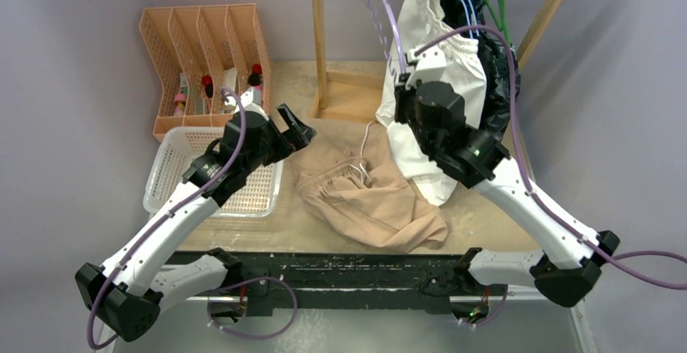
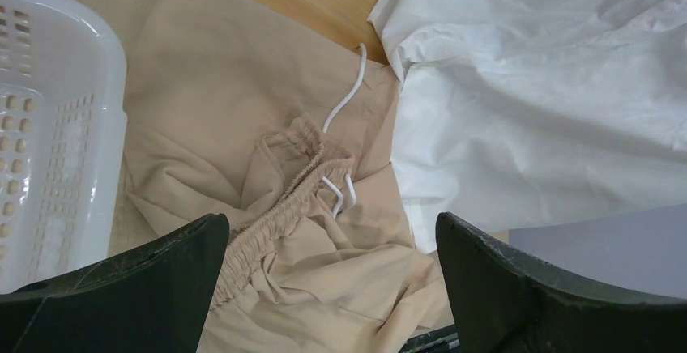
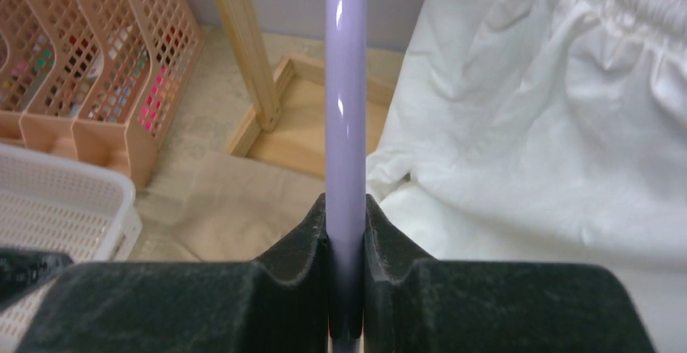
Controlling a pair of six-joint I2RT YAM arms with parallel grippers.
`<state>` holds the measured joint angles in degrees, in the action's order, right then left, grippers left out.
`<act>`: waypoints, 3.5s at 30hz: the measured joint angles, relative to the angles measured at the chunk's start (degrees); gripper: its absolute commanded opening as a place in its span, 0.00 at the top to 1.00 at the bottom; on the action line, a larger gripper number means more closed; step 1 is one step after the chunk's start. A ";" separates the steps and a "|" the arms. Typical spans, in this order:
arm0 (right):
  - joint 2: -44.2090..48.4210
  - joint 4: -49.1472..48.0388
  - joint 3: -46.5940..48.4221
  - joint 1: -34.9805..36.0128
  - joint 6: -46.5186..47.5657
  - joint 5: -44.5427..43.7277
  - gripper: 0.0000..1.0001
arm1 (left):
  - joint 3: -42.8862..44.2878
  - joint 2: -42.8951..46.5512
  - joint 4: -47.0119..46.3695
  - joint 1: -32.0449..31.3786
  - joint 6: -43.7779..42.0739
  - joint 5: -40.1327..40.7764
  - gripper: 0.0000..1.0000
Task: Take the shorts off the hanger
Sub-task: Place the hanger on the clothes rod, then pick up the shorts at the center of the board.
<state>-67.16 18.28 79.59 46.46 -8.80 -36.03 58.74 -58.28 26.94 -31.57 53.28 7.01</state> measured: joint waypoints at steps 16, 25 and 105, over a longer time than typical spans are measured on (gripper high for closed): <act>-12.15 -0.15 16.81 -3.45 4.37 3.67 1.00 | 0.00 2.25 3.96 0.00 -1.64 3.02 0.01; -20.44 2.29 27.45 -3.48 4.39 3.85 1.00 | 0.00 2.23 4.13 0.00 -1.84 3.34 0.02; 31.34 0.02 -45.66 -5.70 -39.63 17.97 0.26 | 17.38 -55.06 3.58 -25.62 -19.39 22.38 0.54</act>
<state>-35.81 18.31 33.93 40.75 -48.42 -18.06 76.12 -113.34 30.52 -57.19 33.89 29.39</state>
